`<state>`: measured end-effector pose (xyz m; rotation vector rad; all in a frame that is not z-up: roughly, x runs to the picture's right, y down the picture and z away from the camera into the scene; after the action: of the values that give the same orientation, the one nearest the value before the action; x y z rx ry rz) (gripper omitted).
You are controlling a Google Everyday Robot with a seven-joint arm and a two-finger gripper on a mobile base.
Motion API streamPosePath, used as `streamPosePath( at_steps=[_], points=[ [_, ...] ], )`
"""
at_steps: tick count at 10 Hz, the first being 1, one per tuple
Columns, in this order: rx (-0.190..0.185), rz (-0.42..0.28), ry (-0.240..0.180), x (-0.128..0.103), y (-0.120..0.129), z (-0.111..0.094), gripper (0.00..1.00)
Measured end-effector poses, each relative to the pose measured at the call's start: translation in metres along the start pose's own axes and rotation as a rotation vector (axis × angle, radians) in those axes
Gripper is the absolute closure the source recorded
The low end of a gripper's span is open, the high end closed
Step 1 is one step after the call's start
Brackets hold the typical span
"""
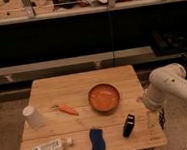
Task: Knock the eraser over
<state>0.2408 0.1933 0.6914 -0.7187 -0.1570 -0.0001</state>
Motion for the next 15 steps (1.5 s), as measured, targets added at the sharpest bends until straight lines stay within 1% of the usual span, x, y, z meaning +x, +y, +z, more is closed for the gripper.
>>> streamPosePath(
  at_steps=[6,15],
  points=[
    [-0.030,-0.004,-0.027,-0.004,0.008,0.001,0.20],
    [-0.064,-0.006,-0.060,-0.013,0.019,0.001,0.20]
  ],
)
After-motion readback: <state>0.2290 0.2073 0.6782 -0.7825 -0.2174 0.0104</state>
